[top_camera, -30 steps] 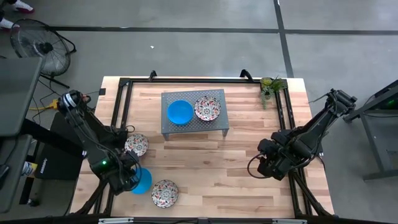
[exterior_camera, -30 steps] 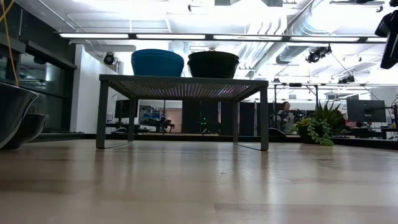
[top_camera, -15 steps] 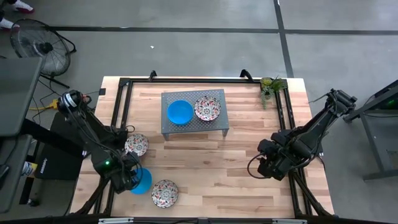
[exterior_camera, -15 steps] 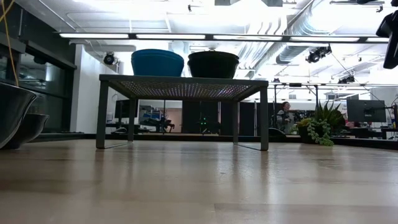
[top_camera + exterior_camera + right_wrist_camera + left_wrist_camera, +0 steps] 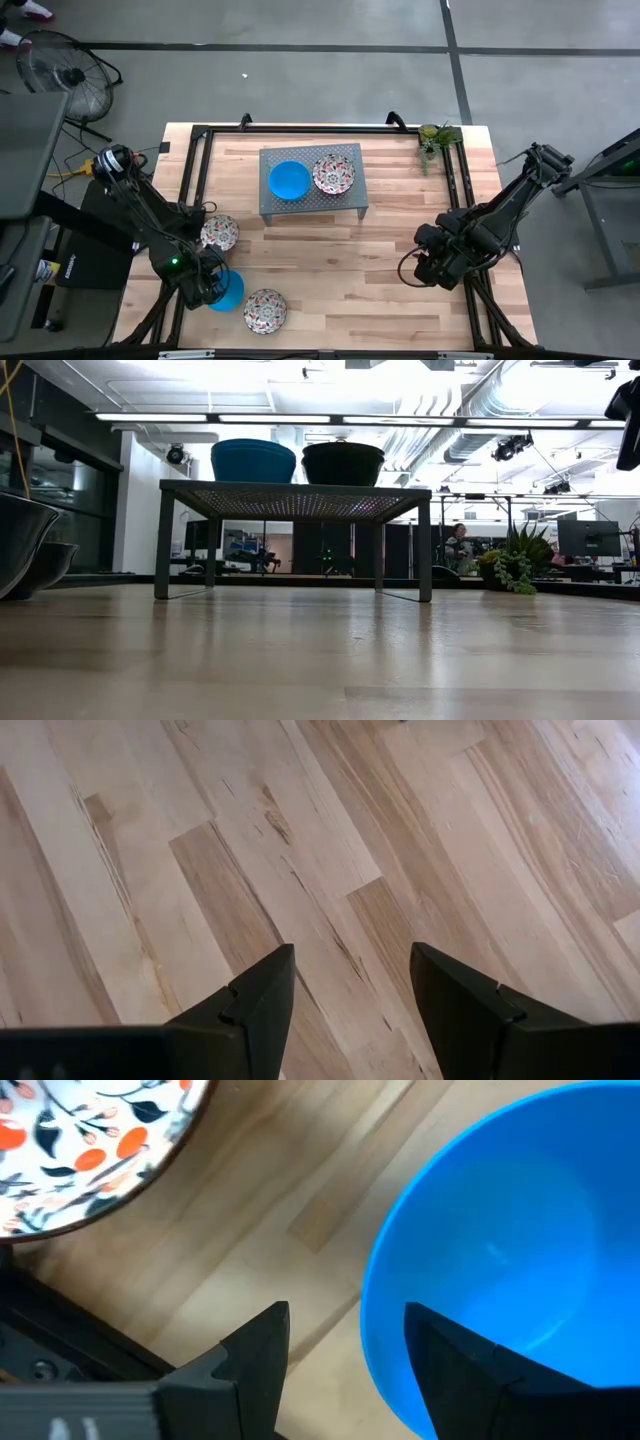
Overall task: Pick & Place Mini bowls
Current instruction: Stack the blue bowl on top of the blue bowls on the shelf
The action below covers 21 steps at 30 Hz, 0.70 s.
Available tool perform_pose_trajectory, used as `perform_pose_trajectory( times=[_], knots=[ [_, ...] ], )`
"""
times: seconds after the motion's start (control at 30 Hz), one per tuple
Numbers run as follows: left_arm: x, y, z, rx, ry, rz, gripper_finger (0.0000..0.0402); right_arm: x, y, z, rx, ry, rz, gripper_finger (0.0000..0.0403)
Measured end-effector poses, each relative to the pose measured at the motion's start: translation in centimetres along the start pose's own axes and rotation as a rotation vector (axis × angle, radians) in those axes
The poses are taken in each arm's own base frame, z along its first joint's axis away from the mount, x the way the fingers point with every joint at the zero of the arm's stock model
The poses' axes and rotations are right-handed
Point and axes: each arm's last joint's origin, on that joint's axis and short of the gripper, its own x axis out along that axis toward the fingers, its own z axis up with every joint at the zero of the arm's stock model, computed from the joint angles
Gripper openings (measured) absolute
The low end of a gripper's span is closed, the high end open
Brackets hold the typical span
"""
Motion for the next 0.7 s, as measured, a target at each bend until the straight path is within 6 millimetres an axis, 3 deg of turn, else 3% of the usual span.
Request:
perform_pose_trajectory(
  times=[0.17, 0.53, 0.7],
  knots=[
    [0.02, 0.05, -0.02, 0.0, 0.008, 0.005, 0.0161, 0.0, 0.0, 0.0, 0.0, 0.0, 0.0, 0.0188],
    [0.01, 0.02, -0.08, 0.008, 0.028, 0.003, 0.0016, 0.0, -0.01, 0.01, -0.015, -0.003, -0.001, 0.0188],
    [-0.03, -0.14, -0.1, 0.013, 0.031, -0.013, 0.0005, 0.0, -0.01, 0.03, -0.019, -0.008, -0.003, 0.0188]
  ],
)
